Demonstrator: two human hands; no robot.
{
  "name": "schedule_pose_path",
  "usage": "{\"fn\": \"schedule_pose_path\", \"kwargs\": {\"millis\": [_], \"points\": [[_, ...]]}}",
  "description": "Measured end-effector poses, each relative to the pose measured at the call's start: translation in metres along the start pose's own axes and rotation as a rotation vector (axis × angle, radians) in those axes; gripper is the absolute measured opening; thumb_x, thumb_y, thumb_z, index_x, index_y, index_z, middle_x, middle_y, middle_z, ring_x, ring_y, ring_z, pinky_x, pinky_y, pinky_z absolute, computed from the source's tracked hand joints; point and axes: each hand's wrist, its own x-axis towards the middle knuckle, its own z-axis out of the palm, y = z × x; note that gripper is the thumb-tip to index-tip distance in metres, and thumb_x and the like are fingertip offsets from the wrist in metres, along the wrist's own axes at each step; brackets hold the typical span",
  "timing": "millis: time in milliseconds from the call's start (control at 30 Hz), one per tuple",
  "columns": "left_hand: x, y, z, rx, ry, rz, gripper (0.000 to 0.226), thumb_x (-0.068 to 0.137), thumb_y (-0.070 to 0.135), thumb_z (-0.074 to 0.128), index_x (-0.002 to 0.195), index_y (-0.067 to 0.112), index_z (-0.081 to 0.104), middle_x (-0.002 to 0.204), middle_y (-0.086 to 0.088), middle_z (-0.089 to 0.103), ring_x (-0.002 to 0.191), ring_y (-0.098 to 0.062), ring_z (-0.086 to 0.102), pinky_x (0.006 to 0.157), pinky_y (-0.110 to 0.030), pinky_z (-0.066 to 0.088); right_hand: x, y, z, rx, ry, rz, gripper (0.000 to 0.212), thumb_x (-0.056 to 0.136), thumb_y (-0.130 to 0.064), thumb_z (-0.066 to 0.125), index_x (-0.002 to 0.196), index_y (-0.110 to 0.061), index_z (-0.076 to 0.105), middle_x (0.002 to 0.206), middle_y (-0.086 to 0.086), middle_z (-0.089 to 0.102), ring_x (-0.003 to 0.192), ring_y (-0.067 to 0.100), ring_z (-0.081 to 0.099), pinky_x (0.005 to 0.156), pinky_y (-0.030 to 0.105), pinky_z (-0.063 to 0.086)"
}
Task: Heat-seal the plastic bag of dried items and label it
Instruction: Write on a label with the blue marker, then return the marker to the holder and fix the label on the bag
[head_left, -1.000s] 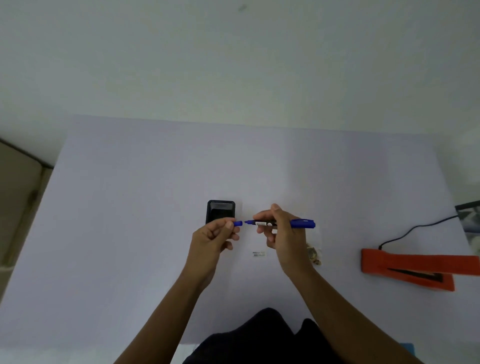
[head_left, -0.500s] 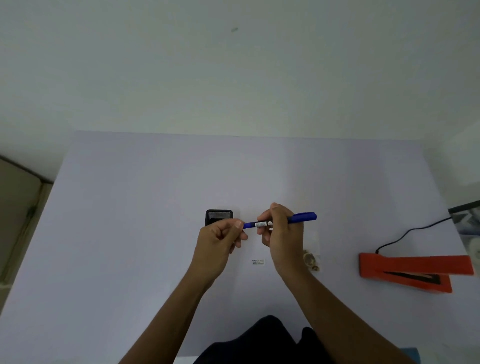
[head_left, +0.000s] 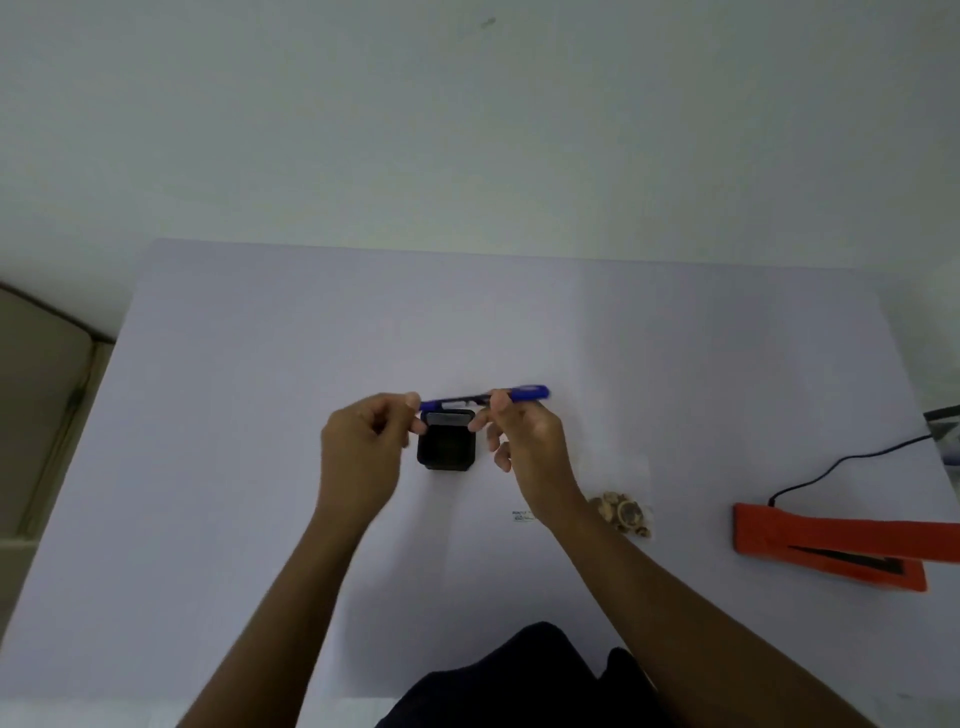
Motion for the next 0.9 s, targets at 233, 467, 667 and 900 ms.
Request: {"fn": "schedule_pose_path", "kwargs": {"millis": [233, 467, 667, 900], "points": [[0.044, -0.05, -0.024, 0.523, 0.017, 0.095, 0.028, 0.097, 0.024, 0.06, 0.077, 0.007, 0.07, 0.064, 0.0, 0.065, 0.052, -0.013, 0.054, 0.051, -0.023, 0.042, 0.019, 0.081, -0.013, -0.41, 0.169, 0.17, 0.017, 0.099, -0.032, 0.058, 0.103, -0.017, 0.064, 0.091, -0.002, 0.066, 0.082, 0.015, 0.061, 0.068, 0.018, 0.046], [0.051, -0.094, 0.028, 0.628, -0.118, 0.023, 0.025, 0.096, 0.03, 0.06, 0.084, 0.01, 0.07, 0.077, -0.004, 0.063, 0.066, -0.021, 0.057, 0.058, -0.03, 0.041, 0.017, 0.115, -0.003, -0.437, 0.166, 0.212, 0.019, 0.097, -0.026, 0.06, 0.112, -0.015, 0.066, 0.096, 0.001, 0.068, 0.085, 0.012, 0.063, 0.072, 0.02, 0.048], [0.041, -0.093, 0.072, 0.199, -0.027, -0.211, 0.024, 0.101, 0.034, 0.051, 0.095, 0.011, 0.05, 0.084, 0.003, 0.058, 0.075, -0.012, 0.057, 0.055, -0.014, 0.039, 0.028, 0.134, 0.003, -0.429, 0.183, 0.181, 0.016, 0.098, -0.023, 0.058, 0.111, -0.015, 0.066, 0.099, 0.003, 0.07, 0.089, 0.019, 0.068, 0.082, 0.044, 0.06], [0.051, -0.085, 0.099, 0.01, -0.071, -0.216, 0.036, 0.105, 0.04, 0.035, 0.127, 0.017, 0.05, 0.108, 0.006, 0.06, 0.089, -0.001, 0.057, 0.064, 0.001, 0.041, 0.062, 0.13, 0.009, -0.382, 0.245, 0.137, 0.013, 0.1, -0.027, 0.056, 0.107, -0.02, 0.065, 0.099, 0.001, 0.071, 0.091, 0.02, 0.07, 0.081, 0.049, 0.06]]}}
